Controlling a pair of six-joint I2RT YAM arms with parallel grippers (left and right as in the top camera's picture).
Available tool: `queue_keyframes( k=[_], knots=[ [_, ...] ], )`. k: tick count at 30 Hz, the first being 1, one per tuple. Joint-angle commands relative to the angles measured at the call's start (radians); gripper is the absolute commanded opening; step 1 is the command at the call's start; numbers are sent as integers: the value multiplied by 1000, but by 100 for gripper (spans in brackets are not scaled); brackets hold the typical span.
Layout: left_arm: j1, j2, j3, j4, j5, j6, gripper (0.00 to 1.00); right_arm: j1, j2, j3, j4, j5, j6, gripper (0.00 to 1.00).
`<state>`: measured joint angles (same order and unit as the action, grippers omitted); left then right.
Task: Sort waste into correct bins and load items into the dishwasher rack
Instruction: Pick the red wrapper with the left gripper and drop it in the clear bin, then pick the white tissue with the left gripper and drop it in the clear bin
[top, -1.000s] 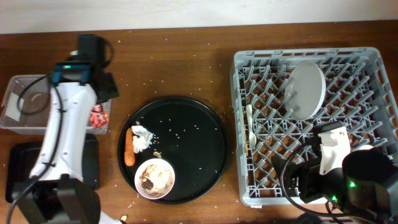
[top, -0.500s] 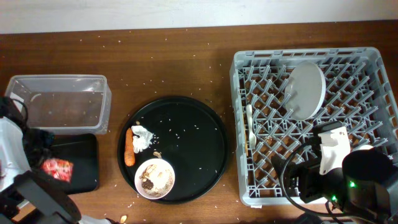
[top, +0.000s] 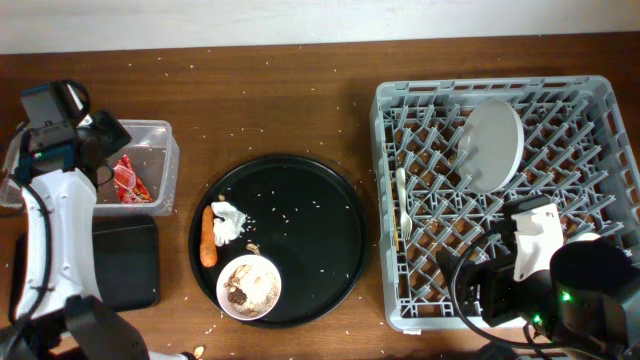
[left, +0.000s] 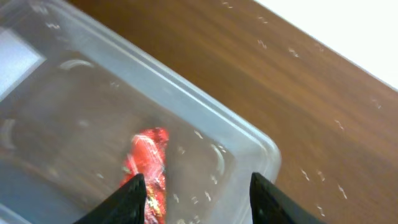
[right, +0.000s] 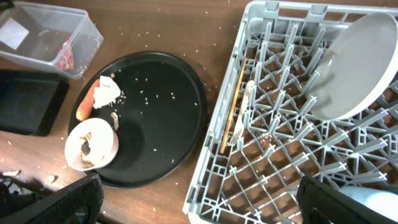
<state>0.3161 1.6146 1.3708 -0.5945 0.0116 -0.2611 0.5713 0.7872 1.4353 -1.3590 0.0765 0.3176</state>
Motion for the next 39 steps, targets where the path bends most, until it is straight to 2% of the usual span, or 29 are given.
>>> queue_keyframes(
  k=[1,2,4,6,9,10,15,16,17,19,20,22,25,27,30,32,34,37,39],
  knots=[
    [-161,-111,16,-196,226,188,49,7,-1,5,1,-2,0,98],
    [-244,-98,9,-269,182,225,44,7,-1,5,1,-2,1,99],
    [-483,-32,-81,-317,-85,192,41,7,-1,5,1,-2,1,99],
    [-600,51,-157,-315,-247,16,41,7,-1,5,1,-2,0,99],
    [-599,182,-203,-301,-253,-171,41,7,-1,5,1,-2,1,99],
    [-585,209,-203,-299,-254,-196,41,7,-1,5,1,-2,1,99],
    [-549,289,-206,-274,-263,-194,41,7,-1,5,1,-2,1,99],
    [-549,304,-206,-275,-262,-194,38,7,-1,5,1,-2,1,99],
    [-549,317,-208,-275,-246,-193,30,7,-1,5,1,-2,1,98],
    [-549,314,-194,-275,-172,-149,1,7,-1,5,1,-2,0,99],
    [-549,304,-169,-291,-149,-126,0,7,-1,5,1,-2,0,99],
    [-549,229,-24,-417,-148,-101,1,7,-1,5,1,-2,0,99],
    [-486,93,154,-518,-262,-97,0,7,-1,5,1,-2,1,99],
    [-351,54,171,-475,-286,-97,1,7,-1,5,1,-2,1,99],
    [-130,74,171,-386,-188,-108,1,7,-1,5,1,-2,1,99],
    [-48,96,171,-313,-77,-105,37,7,-1,5,2,-2,1,99],
    [-22,87,187,-323,68,10,49,7,-1,5,1,-2,1,99],
    [-74,16,255,-502,79,29,55,7,-1,5,1,-2,1,99],
    [-177,-14,251,-650,43,35,49,7,-1,5,1,-2,0,99]
  ],
)
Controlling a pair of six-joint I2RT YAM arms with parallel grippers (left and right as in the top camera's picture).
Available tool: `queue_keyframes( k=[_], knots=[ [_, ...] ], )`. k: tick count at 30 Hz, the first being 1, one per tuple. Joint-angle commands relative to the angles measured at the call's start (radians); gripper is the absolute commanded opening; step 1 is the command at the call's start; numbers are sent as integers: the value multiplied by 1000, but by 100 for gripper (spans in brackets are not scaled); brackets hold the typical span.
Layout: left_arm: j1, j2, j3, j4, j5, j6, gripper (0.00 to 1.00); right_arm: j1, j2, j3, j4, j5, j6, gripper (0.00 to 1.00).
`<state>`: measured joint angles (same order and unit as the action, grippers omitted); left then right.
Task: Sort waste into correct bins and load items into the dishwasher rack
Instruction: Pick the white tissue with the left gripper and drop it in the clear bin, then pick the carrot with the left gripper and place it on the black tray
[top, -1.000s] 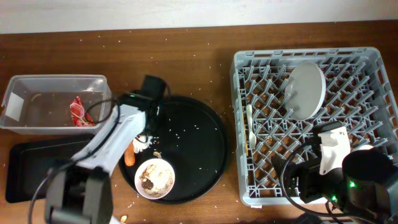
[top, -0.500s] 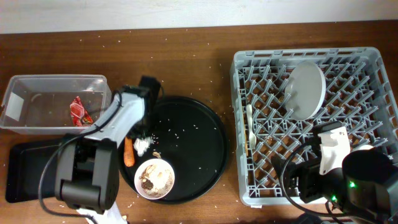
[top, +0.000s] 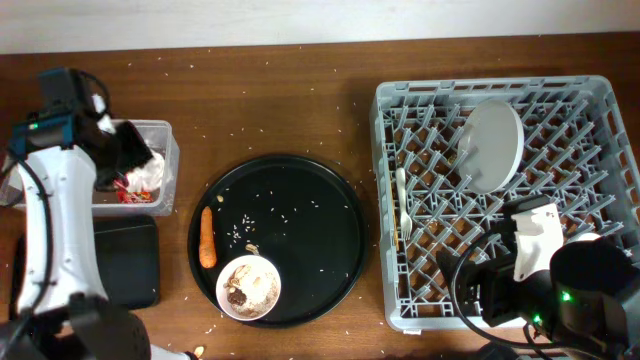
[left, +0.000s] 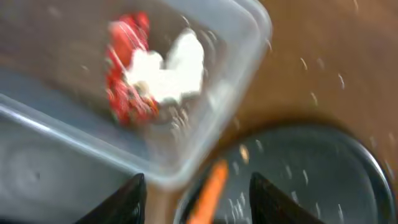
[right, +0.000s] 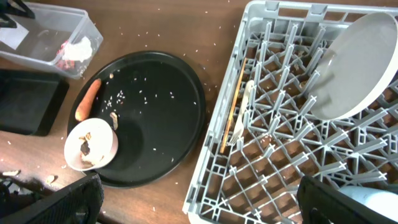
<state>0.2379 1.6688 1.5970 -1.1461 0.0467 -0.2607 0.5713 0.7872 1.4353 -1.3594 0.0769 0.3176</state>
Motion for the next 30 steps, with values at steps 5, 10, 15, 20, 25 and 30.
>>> queue_keyframes(
  k=[5,10,15,20,25,30],
  knots=[
    [-405,-66,-338,-34,-171,-97,48,7,-1,5,2,-2,1,99],
    [-354,-66,-692,306,-182,-135,48,7,-1,5,2,-2,1,99],
    [-348,-65,-792,419,-169,-135,24,7,-1,5,2,-2,1,99],
    [-346,-125,-592,230,-122,-135,8,7,-1,5,2,-2,1,99],
    [-187,-261,-492,-39,-123,-340,6,7,-1,5,2,-2,0,99],
    [229,-260,-624,54,-115,-385,6,7,-1,5,2,-2,0,99]
  ],
)
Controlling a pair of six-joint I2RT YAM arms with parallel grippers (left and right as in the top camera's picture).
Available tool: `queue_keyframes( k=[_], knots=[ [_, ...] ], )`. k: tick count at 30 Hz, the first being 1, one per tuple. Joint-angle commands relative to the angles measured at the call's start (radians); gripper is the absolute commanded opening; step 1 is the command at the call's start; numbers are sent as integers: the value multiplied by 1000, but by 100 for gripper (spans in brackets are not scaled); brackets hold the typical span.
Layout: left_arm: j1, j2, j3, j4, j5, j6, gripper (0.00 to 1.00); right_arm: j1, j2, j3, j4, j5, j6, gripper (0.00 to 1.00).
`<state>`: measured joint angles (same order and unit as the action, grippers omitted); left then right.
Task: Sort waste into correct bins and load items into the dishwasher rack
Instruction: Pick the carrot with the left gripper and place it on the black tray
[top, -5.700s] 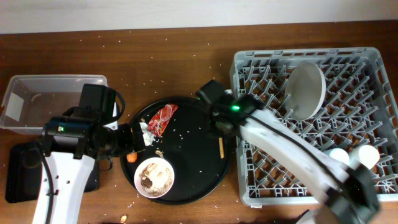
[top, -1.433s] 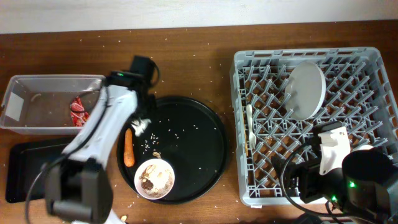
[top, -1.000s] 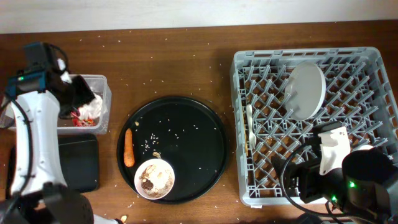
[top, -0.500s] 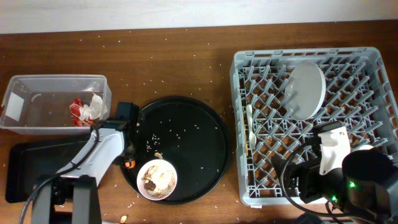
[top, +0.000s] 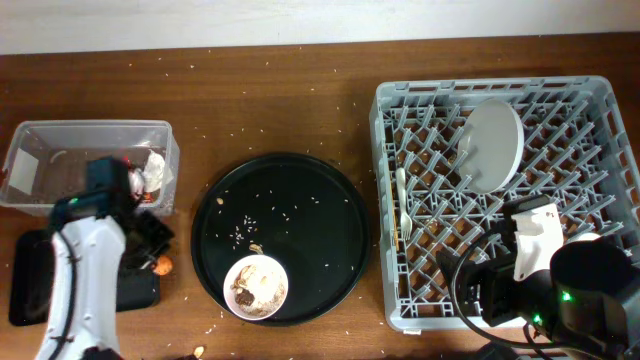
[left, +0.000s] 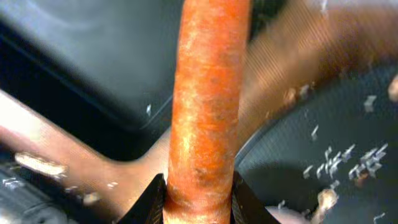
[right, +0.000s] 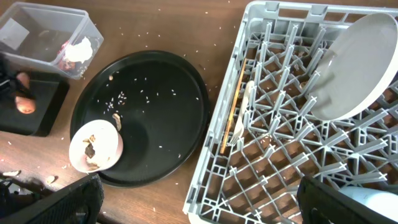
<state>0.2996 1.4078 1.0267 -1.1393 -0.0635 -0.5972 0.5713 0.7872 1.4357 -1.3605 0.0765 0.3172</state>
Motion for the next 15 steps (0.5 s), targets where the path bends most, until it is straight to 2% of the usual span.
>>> queue_keyframes(
  k=[1,2,3,5,8,9,10,11,14,15],
  knots=[
    [248,1,-56,76,46,-50,15,7,-1,5,3,-2,1,99],
    [291,0,-55,91,92,-50,58,7,-1,5,3,-2,1,99],
    [341,0,-55,92,181,-50,87,7,-1,5,3,-2,1,99],
    [377,-5,-51,80,344,-16,87,7,-1,5,3,-2,1,99],
    [298,-65,-18,38,371,58,87,7,-1,5,3,-2,1,99],
    [150,-142,-14,60,370,214,84,7,-1,5,3,-2,1,99],
    [27,-173,-14,69,355,320,80,7,-1,5,3,-2,1,99],
    [-80,-180,-14,64,310,369,77,7,-1,5,3,-2,1,99],
    [-465,-171,-18,37,194,382,59,7,-1,5,3,-2,1,99],
    [-627,-161,-18,42,140,381,50,7,-1,5,3,-2,1,99]
  ],
)
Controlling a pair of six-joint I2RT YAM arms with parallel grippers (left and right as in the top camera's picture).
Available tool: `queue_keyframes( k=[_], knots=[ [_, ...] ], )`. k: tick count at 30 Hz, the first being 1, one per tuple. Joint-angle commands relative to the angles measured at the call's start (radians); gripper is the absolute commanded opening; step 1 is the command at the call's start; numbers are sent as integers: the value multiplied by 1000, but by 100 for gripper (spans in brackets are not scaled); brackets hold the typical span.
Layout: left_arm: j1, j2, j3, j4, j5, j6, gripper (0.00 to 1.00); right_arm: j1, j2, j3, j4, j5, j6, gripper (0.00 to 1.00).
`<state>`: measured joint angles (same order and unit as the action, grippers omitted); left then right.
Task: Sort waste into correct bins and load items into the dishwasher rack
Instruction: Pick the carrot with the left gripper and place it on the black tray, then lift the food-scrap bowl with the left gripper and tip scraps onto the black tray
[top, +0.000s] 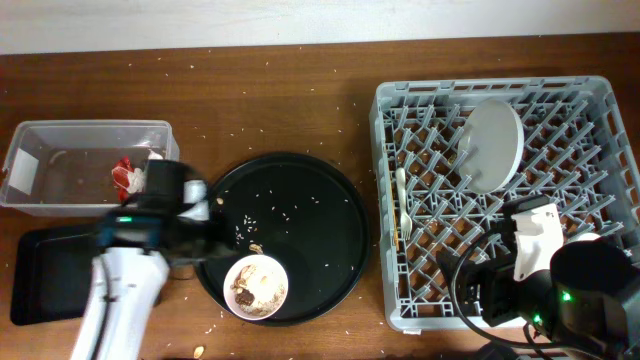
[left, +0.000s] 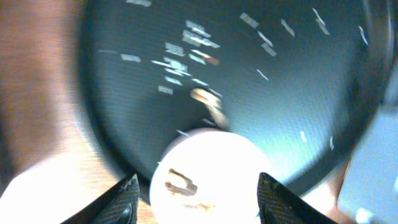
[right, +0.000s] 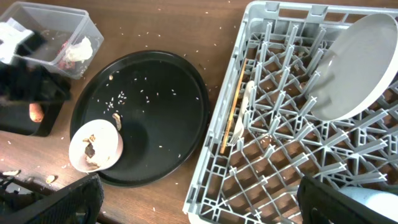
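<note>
My left gripper (left: 199, 190) hangs open and empty just over the white bowl (left: 208, 171), which holds food scraps and sits at the front of the round black tray (top: 310, 210). In the overhead view the left gripper (top: 200, 238) is at the tray's left rim, beside the bowl (top: 255, 287). An orange carrot (right: 35, 112) lies in the black bin (right: 25, 102). The clear bin (top: 60, 130) holds a red wrapper (top: 124, 176) and a white tissue (right: 79, 48). My right gripper (right: 199, 202) stays wide open and empty over the front of the grey dishwasher rack (top: 385, 100).
The rack carries a grey plate (top: 490, 145) standing on edge, and a chopstick and a pale spoon (top: 403, 200) along its left side. Rice grains and crumbs dot the tray and the wooden table (top: 280, 100). My left arm covers part of the black bin.
My left gripper was shut on the carrot over the black bin. Now the carrot lies in that bin, and the gripper is open above the bowl on the tray.
My left gripper was open over the clear bin while tissue and carrot lay on the tray. Then the tissue was in the clear bin. Later the carrot was held over the black bin, where it now lies. The right arm stayed still.
</note>
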<state>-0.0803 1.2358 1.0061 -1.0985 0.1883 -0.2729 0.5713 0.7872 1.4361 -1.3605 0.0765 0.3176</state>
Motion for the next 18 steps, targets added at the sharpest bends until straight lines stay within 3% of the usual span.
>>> queue_keyframes(
  k=[1,4,8,12,13,14,18],
  knots=[
    [-362,26,-1,-11,-210,5,44,7,-1,4,3,-2,1,99],
    [-549,98,-33,11,-264,-108,33,7,-1,4,3,-2,0,99],
    [-730,318,-45,68,-268,-188,31,7,-1,4,3,-2,1,99],
    [-742,472,-51,95,-305,-273,27,7,-1,4,3,-2,1,99],
    [-742,488,-53,114,-307,-272,21,7,-1,4,3,-2,0,99],
    [-742,491,-53,114,-309,-272,2,7,-1,4,3,-2,0,99],
    [-718,445,10,40,-321,-200,0,7,-1,4,3,-2,1,99]
  ],
)
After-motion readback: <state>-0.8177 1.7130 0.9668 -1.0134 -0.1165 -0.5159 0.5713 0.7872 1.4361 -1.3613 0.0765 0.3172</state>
